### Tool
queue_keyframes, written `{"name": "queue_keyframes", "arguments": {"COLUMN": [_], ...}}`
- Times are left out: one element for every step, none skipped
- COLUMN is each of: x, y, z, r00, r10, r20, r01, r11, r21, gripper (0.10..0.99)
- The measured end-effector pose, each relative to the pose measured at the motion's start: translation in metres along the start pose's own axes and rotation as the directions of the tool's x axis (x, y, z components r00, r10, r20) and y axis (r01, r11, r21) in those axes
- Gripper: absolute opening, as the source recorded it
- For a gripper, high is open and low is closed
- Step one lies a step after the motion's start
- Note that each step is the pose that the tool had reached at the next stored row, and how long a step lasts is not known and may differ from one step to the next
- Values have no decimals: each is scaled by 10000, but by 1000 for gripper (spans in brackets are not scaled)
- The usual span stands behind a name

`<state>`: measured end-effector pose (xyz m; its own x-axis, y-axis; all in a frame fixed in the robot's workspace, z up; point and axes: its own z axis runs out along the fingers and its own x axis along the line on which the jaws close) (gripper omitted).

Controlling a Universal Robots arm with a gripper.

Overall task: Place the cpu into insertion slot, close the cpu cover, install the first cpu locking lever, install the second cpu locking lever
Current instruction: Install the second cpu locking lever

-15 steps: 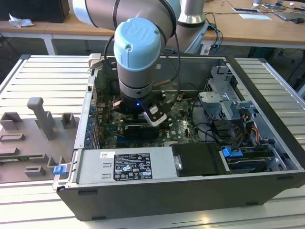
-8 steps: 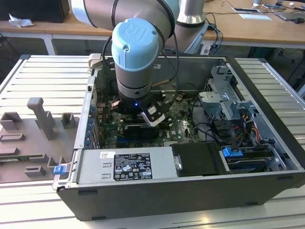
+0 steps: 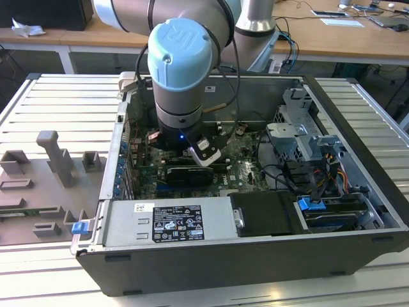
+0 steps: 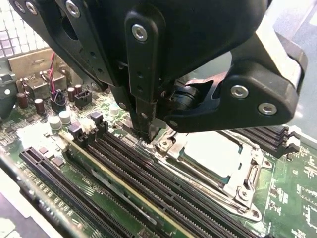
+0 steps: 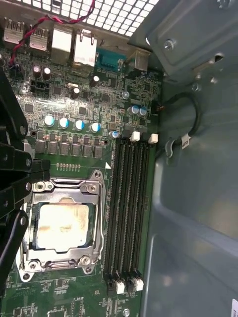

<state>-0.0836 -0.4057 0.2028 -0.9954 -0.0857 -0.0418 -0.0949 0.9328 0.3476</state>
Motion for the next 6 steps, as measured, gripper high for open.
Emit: {"name": "queue_keyframes", "arguments": {"x": [0,0,-1,-1,-1,-1], "y": [3,6,9,12,13,13], "z": [-8,-16,-25,-32,-34,-34], "r00": [10000,10000,10000,10000,10000,10000], "r10": [0,1,1,1,1,1], "r20": [-1,0,0,0,1,1], "r01": [0,-1,-1,-1,-1,-1], "r11": [10000,10000,10000,10000,10000,10000], "r21": [1,0,1,0,-1,-1], "gripper": [106,106,106,106,106,106]}}
